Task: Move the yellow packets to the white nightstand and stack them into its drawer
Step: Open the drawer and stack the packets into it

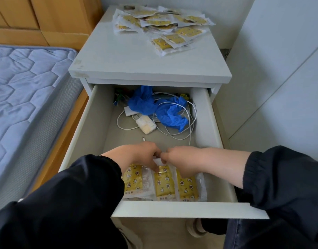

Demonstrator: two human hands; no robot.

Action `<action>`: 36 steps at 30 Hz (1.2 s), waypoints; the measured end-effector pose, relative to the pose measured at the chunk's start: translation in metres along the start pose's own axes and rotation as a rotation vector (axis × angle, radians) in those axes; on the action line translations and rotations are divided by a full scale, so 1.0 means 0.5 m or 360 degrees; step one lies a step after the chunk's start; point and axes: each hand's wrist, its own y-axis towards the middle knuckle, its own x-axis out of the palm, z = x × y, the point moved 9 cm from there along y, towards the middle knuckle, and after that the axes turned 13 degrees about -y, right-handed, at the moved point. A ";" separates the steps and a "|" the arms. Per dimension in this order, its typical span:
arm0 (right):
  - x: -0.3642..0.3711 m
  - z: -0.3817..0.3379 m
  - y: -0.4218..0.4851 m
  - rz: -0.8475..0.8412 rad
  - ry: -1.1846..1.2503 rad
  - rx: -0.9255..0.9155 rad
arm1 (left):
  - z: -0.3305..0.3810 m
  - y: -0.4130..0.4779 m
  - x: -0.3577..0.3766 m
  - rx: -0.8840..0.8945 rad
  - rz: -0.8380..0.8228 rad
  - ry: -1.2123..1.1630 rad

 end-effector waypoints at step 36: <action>0.039 -0.021 -0.050 -0.0275 -0.0151 -0.0168 | -0.044 -0.041 -0.056 -0.0127 0.0027 -0.0120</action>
